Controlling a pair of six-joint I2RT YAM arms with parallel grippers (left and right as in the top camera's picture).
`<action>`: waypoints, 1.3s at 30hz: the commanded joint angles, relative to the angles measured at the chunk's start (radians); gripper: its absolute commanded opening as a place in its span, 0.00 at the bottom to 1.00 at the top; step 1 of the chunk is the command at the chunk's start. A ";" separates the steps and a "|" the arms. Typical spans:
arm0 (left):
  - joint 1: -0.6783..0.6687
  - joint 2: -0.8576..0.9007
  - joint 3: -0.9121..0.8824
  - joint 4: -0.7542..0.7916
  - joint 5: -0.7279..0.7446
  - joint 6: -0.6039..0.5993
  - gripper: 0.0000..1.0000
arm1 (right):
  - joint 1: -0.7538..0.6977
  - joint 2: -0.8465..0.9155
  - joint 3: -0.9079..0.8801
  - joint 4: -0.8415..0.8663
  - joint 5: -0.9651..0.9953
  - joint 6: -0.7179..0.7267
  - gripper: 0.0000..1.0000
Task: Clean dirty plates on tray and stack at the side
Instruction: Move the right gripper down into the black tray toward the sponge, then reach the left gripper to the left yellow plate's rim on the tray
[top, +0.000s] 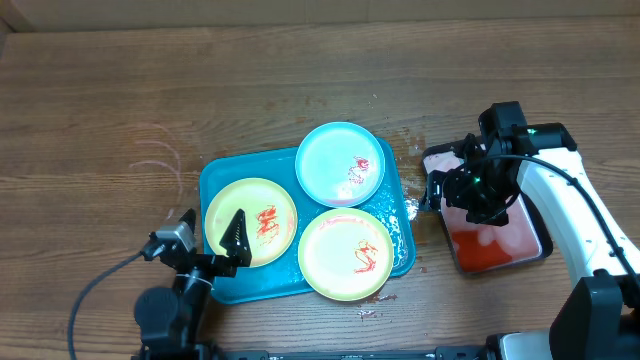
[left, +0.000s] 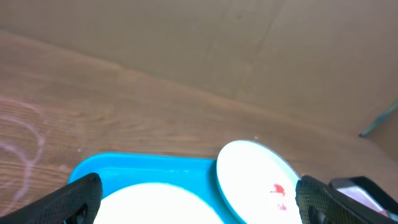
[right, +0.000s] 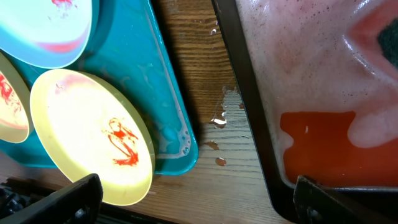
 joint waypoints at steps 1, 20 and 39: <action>0.001 0.131 0.147 -0.060 -0.071 0.046 1.00 | -0.001 -0.011 0.013 0.005 -0.015 0.000 1.00; 0.001 1.303 1.144 -0.956 -0.176 0.188 1.00 | -0.001 -0.011 0.013 -0.045 -0.015 0.003 1.00; -0.002 1.415 0.909 -0.599 -0.165 0.278 1.00 | -0.001 -0.011 0.013 -0.153 -0.014 0.003 1.00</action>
